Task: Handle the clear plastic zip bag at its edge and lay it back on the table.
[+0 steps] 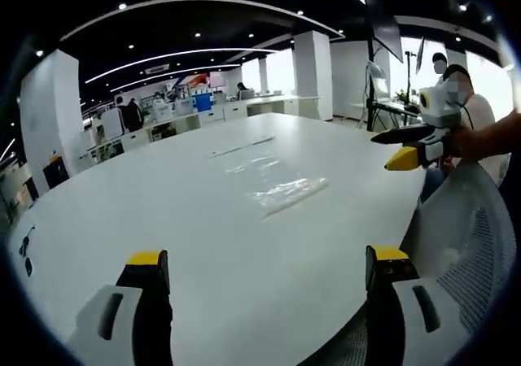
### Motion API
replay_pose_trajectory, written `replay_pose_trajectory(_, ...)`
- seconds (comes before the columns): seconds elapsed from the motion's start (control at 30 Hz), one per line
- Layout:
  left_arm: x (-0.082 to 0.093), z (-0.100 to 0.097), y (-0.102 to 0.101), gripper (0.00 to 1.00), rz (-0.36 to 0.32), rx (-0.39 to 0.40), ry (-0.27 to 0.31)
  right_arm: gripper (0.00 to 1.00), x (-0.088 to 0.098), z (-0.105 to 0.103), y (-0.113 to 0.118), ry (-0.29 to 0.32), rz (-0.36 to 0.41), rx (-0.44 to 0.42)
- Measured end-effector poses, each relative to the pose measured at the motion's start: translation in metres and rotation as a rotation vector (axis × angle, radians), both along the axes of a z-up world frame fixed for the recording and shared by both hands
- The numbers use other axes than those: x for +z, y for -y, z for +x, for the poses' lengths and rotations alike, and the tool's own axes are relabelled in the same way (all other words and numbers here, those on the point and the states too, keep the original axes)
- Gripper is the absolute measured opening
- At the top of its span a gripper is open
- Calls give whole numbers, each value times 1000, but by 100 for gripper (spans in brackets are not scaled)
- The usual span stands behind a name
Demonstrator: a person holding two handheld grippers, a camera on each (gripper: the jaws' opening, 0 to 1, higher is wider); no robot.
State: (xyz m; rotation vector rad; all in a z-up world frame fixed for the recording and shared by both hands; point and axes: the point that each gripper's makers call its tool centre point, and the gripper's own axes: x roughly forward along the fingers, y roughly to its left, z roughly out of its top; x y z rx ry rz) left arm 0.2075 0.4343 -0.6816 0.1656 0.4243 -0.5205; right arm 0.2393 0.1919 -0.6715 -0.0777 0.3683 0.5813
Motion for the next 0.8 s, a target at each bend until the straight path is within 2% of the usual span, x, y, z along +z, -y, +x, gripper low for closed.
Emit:
replay_pose_trajectory(0.17, 6, -1, 5, 99, 5, -9, 0, 100, 3, -3, 0, 4, -7, 2)
replay_pose_trajectory(0.33, 1, -2, 7, 99, 10, -20, -26, 100, 4, -9, -3, -2, -24, 8)
replay_pose_trajectory(0.57, -1, -3, 10, 99, 29, -36, -24, 100, 4, -11, 2, 15, -43, -4)
replay_pose_trajectory(0.8, -7, -3, 10, 99, 30, -37, -33, 100, 0, -13, 6, 4, -36, -18)
